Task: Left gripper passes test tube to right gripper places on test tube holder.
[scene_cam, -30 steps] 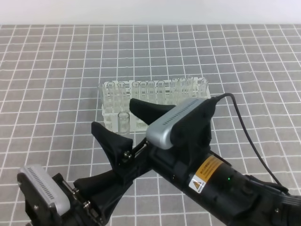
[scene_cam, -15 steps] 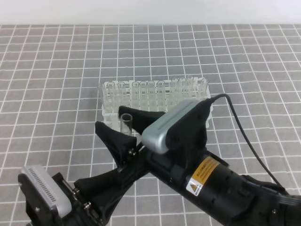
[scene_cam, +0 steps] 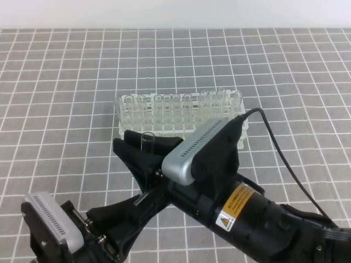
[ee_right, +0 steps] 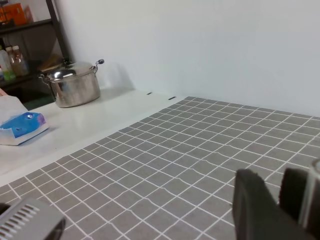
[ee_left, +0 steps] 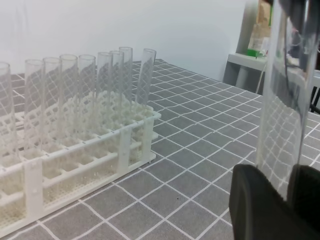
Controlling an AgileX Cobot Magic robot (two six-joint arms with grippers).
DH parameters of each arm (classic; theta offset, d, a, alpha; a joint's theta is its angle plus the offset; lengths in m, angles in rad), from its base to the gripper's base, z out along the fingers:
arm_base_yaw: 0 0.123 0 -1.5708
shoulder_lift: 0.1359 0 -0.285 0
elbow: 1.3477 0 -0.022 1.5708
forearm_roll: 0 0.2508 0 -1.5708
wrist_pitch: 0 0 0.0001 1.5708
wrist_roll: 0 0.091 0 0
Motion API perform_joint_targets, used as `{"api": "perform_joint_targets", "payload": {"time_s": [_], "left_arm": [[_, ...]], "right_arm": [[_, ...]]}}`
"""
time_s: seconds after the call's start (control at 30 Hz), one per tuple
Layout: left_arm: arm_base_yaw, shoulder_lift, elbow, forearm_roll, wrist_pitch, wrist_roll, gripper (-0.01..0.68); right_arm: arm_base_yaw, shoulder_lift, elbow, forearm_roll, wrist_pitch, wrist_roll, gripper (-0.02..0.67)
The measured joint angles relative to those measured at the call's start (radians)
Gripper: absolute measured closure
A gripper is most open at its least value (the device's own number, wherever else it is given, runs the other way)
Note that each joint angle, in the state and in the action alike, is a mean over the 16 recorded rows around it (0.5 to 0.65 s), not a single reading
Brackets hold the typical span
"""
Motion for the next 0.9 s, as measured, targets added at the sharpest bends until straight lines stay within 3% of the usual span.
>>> {"api": "perform_joint_targets", "payload": {"time_s": [0.9], "left_arm": [[0.0, 0.0, 0.0, 0.037, 0.017, -0.158, 0.635]], "right_arm": [[0.0, -0.02, -0.001, 0.063, 0.044, -0.023, 0.64]]}}
